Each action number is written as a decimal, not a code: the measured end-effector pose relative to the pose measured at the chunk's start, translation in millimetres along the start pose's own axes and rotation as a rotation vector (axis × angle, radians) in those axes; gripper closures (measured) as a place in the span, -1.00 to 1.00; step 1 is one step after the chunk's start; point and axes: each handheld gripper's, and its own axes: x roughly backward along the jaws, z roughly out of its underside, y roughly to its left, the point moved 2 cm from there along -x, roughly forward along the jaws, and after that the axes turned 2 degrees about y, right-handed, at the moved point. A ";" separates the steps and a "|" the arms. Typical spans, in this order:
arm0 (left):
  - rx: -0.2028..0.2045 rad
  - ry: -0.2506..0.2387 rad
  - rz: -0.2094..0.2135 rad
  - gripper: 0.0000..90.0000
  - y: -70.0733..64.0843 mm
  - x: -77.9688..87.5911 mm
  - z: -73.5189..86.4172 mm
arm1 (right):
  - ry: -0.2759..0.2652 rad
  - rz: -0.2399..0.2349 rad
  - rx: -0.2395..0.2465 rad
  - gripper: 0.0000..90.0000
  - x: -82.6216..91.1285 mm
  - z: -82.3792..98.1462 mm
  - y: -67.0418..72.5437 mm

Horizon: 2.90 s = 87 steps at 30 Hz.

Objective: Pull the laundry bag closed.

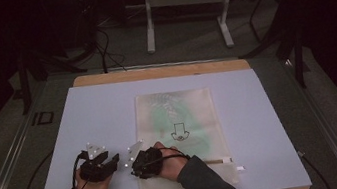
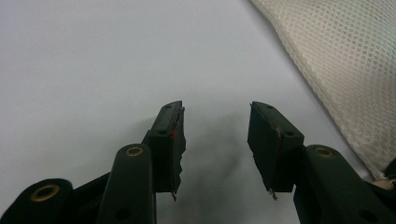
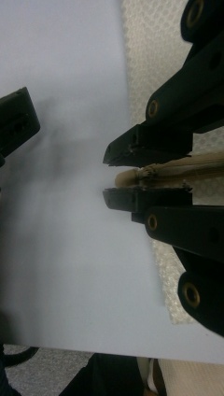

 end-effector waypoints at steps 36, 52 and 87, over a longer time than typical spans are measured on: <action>-0.003 -0.002 -0.005 0.22 0.3 0.8 0.1 | -0.055 0.019 -0.022 0.80 11.4 -0.2 0.8; -0.024 -0.024 0.021 0.27 -8.4 4.9 -0.7 | -0.064 -0.019 -0.083 0.78 12.5 27.9 -4.4; -0.167 -0.002 0.203 0.97 -53.6 -4.6 -4.2 | -0.063 0.027 -0.079 0.81 6.0 35.5 2.6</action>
